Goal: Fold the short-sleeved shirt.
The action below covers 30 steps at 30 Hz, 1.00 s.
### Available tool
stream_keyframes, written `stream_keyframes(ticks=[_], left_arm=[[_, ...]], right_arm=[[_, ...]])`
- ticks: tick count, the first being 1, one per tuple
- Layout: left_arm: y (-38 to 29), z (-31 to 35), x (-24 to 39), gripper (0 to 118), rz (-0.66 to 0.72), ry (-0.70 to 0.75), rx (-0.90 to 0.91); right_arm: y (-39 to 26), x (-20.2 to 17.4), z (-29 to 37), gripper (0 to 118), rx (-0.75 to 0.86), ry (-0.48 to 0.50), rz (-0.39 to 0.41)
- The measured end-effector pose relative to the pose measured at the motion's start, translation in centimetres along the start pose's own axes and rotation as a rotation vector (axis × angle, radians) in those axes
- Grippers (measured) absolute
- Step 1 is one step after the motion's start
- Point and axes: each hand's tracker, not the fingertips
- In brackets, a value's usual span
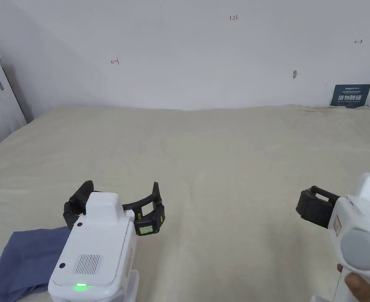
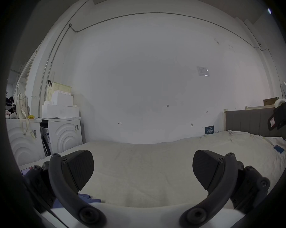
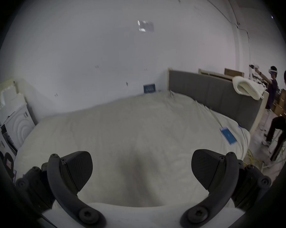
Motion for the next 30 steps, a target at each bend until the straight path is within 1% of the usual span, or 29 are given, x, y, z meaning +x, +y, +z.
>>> stream_keyframes(ticks=[2, 8, 9, 11, 13, 17, 21, 25, 26, 28, 29, 30], left_arm=[[0.1, 0.0, -0.1, 118, 0.003, 0.002, 0.001], [0.2, -0.2, -0.5, 118, 0.019, 0.018, 0.006], [0.2, -0.1, -0.5, 118, 0.021, 0.019, 0.007], [0.1, -0.1, -0.6, 118, 0.022, 0.022, 0.004], [0.1, -0.1, -0.7, 118, 0.020, 0.024, 0.002], [0.0, -0.2, -0.8, 118, 0.023, 0.025, 0.001], [-0.1, 0.0, -0.7, 118, 0.022, 0.025, 0.003], [0.0, 0.0, -0.7, 118, 0.024, 0.024, 0.001], [0.0, -0.1, -0.7, 118, 0.024, 0.023, 0.000], [0.0, -0.1, -0.7, 118, 0.020, 0.022, 0.002], [0.0, -0.1, -0.7, 118, 0.018, 0.021, 0.002], [0.1, -0.1, -0.7, 118, 0.017, 0.018, 0.002]], right_arm=[[0.3, 0.0, -0.1, 118, -0.038, 0.017, -0.006], [-0.1, -0.2, 0.0, 118, -0.060, 0.039, -0.032], [-0.2, -0.3, -0.1, 118, -0.061, 0.029, -0.027], [-0.5, -0.3, -0.2, 118, -0.031, 0.042, -0.005], [-0.6, -0.6, 0.0, 118, -0.003, 0.036, 0.041], [-0.4, -0.4, 0.1, 118, 0.005, 0.062, 0.039], [-0.9, 0.0, 1.8, 118, 0.181, 0.151, 0.038], [-1.8, 1.2, 1.8, 118, 0.388, 0.196, 0.039], [-2.1, 1.6, 1.6, 118, 0.449, 0.210, 0.054], [-2.3, 1.6, 1.3, 118, 0.481, 0.206, 0.135], [-2.3, 1.6, 1.2, 118, 0.481, 0.205, 0.154], [-2.5, 1.3, 1.4, 118, 0.480, 0.199, 0.150]])
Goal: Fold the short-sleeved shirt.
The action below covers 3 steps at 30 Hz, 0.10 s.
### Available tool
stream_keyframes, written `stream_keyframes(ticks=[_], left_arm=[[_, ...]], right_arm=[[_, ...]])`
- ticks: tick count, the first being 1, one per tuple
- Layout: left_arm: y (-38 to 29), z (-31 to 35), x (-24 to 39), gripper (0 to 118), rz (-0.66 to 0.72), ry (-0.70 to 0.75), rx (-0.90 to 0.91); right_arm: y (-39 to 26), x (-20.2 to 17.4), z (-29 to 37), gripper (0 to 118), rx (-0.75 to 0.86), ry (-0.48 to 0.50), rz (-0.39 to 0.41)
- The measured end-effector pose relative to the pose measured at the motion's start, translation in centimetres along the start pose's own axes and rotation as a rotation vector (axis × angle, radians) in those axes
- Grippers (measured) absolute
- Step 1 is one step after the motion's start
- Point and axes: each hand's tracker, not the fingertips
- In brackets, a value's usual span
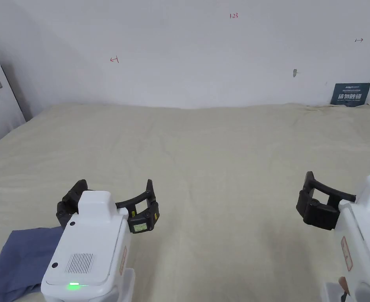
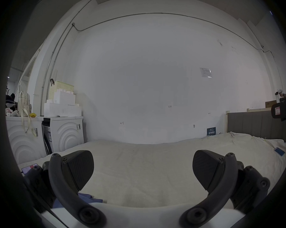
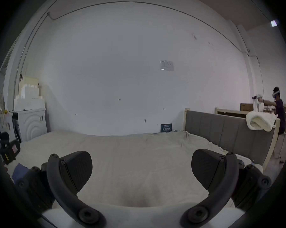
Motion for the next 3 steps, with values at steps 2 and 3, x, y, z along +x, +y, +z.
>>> stream_keyframes(ticks=[2, 3], left_arm=[[0.03, -0.03, 0.02, 118, 0.000, 0.000, 0.002], [0.02, -0.04, 0.02, 118, 0.001, 0.000, 0.004]], right_arm=[[-0.33, -0.14, 0.01, 118, 0.008, -0.004, -0.003], [-0.53, -0.10, -0.03, 118, 0.014, -0.002, -0.004]])
